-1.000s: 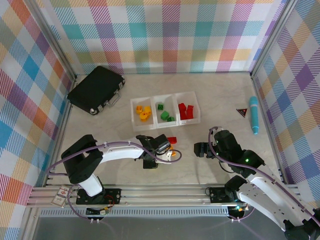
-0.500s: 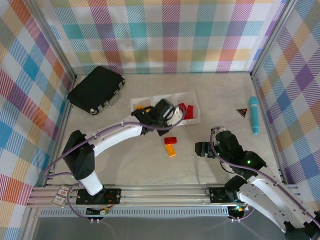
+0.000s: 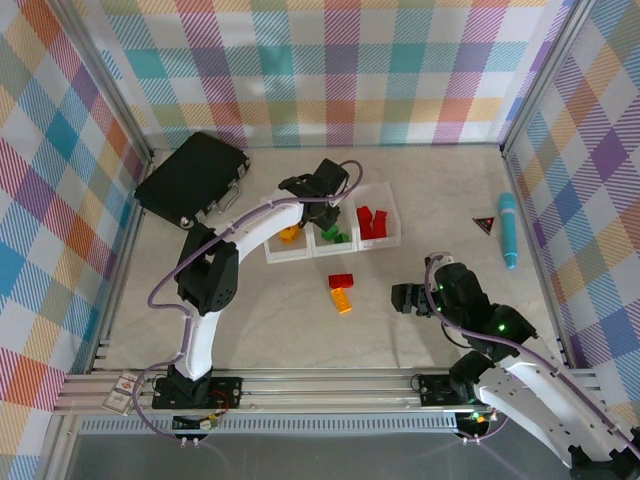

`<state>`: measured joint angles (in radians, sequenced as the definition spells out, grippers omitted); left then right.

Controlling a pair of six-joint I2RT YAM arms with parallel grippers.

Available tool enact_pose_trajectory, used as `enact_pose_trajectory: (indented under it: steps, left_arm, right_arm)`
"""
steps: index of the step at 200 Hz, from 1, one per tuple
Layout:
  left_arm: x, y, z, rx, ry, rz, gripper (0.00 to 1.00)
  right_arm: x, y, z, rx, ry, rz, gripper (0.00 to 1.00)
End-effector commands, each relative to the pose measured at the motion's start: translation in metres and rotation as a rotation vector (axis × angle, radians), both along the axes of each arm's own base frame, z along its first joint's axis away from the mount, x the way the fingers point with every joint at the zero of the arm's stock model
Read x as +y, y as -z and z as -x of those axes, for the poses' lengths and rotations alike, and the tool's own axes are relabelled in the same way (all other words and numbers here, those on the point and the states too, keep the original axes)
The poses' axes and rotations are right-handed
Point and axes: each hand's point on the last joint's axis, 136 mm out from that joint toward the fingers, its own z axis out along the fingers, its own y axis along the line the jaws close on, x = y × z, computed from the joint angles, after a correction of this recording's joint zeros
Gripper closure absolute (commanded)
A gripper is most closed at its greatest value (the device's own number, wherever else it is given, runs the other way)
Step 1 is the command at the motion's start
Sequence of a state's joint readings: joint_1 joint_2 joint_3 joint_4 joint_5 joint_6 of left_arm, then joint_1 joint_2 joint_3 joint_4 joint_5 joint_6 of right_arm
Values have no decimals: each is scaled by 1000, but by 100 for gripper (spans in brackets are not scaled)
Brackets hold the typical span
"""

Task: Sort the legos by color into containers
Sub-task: Place the lego in the container.

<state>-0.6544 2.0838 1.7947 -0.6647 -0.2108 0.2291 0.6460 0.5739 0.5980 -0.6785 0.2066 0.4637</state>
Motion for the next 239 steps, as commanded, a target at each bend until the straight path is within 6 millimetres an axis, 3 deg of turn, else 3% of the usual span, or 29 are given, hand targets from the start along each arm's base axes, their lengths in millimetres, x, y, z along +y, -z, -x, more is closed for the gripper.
enact_pose_trajectory:
  steps: [1,54,89,149,153,158,162,166,204,228,239]
  left_arm:
    - [-5,-5,-1,26,-28,68,82]
    - [-16,-13,-1,8,-12,160,61]
    - [-23,-18,-6,-16,3,195,57]
    - [-23,-69,-17,-176,-41,329,32]
    - [-22,-75,-16,-188,-43,338,30]
    - [-21,-83,-15,-205,-42,349,20]
    - [-20,-86,-13,-214,-41,357,5]
    - [-18,-94,-12,-234,-41,369,0]
    - [19,-163,19,-450,-84,490,0]
    - [58,-190,50,-575,-143,543,0]
    - [76,-193,63,-611,-176,551,0]
  right_arm:
    - [-6,7,1,16,27,13,7]
    - [-7,8,1,35,37,23,6]
    - [-7,7,3,47,45,17,6]
    - [-7,4,4,92,55,27,6]
    - [-7,2,4,93,55,25,6]
    - [-6,0,5,94,53,18,6]
    - [-6,-2,6,95,52,12,6]
    - [-5,-4,6,95,52,6,6]
    - [2,-13,13,143,30,-32,6]
    - [14,-13,13,201,8,-57,7]
    - [23,-12,11,227,-9,-73,7]
